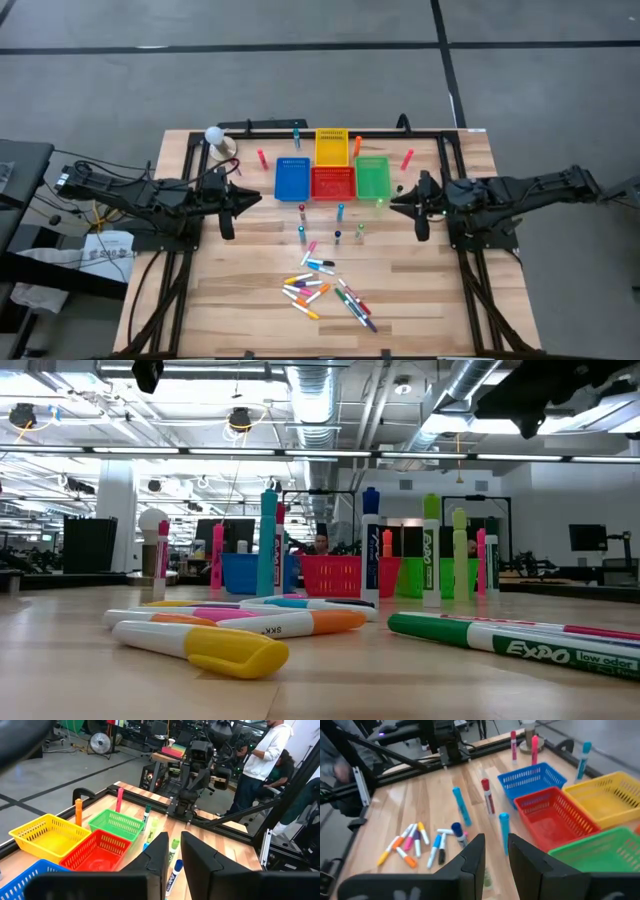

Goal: Pick & Place Markers
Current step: Put the large light green marker pen into the green bin

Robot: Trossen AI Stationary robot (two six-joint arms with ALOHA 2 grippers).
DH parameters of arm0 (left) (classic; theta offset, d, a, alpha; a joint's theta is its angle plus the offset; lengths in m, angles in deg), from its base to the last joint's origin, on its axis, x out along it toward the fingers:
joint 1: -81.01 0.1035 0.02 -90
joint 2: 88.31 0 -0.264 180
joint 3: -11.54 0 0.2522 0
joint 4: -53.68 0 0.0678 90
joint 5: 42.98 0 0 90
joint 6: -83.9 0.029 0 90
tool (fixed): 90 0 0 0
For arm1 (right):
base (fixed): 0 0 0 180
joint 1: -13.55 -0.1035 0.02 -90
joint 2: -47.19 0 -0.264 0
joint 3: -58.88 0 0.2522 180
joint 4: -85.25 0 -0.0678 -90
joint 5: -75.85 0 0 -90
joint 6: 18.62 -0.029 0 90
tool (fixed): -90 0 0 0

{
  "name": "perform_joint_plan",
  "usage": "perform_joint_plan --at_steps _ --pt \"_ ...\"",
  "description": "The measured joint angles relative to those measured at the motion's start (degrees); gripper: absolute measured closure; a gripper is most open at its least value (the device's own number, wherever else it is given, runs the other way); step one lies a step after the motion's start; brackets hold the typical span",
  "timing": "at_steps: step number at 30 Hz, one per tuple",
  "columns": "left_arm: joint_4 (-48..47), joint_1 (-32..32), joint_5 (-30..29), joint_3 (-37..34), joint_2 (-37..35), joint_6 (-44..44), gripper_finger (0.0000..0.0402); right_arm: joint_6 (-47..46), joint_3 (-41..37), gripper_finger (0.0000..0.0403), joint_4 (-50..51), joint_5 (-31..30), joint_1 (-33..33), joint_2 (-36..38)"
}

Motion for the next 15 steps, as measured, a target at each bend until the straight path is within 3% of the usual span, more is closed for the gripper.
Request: perform_joint_plan --at_steps 8,15 --pt "0.0 -2.1 2.7 0.0 0.0 1.1 0.0323 -10.8 0.0 0.0329 0.1 -10.9 -11.8 -2.3" --pt "0.0 -3.9 3.1 0.0 0.0 3.9 0.031 -20.7 0.0 0.0329 -2.3 -23.6 -19.8 -10.0"
